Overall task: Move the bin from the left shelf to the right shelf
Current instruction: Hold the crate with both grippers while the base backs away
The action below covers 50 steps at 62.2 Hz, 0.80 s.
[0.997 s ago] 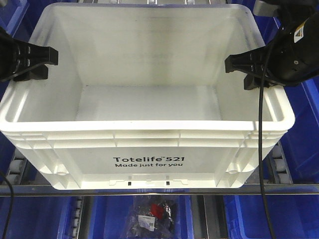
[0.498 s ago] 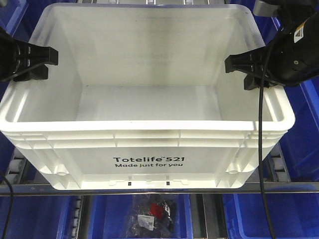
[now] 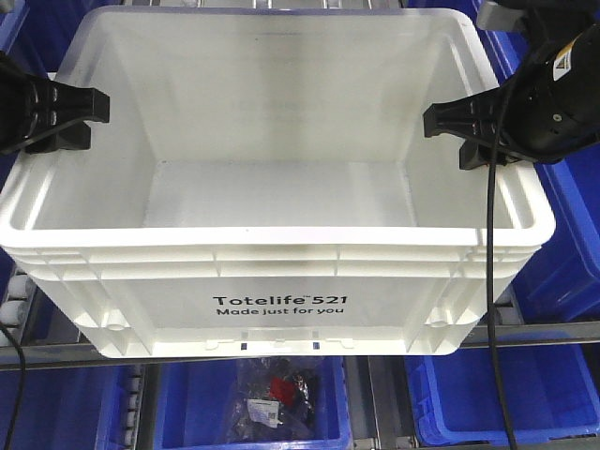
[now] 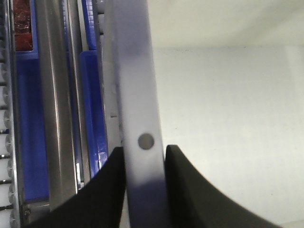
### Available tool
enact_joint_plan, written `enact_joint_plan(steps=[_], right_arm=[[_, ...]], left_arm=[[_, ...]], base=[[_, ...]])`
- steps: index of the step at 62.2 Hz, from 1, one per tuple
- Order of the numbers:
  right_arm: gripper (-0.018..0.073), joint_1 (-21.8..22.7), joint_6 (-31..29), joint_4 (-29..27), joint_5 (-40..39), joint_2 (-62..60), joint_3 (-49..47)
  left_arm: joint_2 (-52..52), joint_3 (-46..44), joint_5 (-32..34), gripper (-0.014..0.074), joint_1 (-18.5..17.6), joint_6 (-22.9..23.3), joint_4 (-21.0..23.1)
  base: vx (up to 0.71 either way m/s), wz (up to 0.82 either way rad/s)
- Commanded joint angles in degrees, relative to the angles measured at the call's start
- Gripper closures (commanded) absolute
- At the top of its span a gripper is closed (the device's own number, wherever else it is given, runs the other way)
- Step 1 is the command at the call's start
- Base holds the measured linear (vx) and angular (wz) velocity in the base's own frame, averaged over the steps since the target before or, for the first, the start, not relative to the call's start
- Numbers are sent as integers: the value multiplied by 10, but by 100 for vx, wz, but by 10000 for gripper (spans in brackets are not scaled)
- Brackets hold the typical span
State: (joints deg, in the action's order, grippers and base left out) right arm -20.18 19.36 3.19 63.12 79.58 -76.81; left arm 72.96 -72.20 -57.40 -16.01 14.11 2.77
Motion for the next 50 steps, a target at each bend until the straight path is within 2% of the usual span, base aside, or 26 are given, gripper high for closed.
enact_joint_plan(steps=[1,50], right_arm=[[530,4,0,27,-54,-30,-21],[530,4,0,27,-54,-30,-21]], left_arm=[[-25,-21,52,444,-2,-10,-18],[-25,-21,52,444,-2,-10,-18]], base=[[-3,-10],[-4,-6]])
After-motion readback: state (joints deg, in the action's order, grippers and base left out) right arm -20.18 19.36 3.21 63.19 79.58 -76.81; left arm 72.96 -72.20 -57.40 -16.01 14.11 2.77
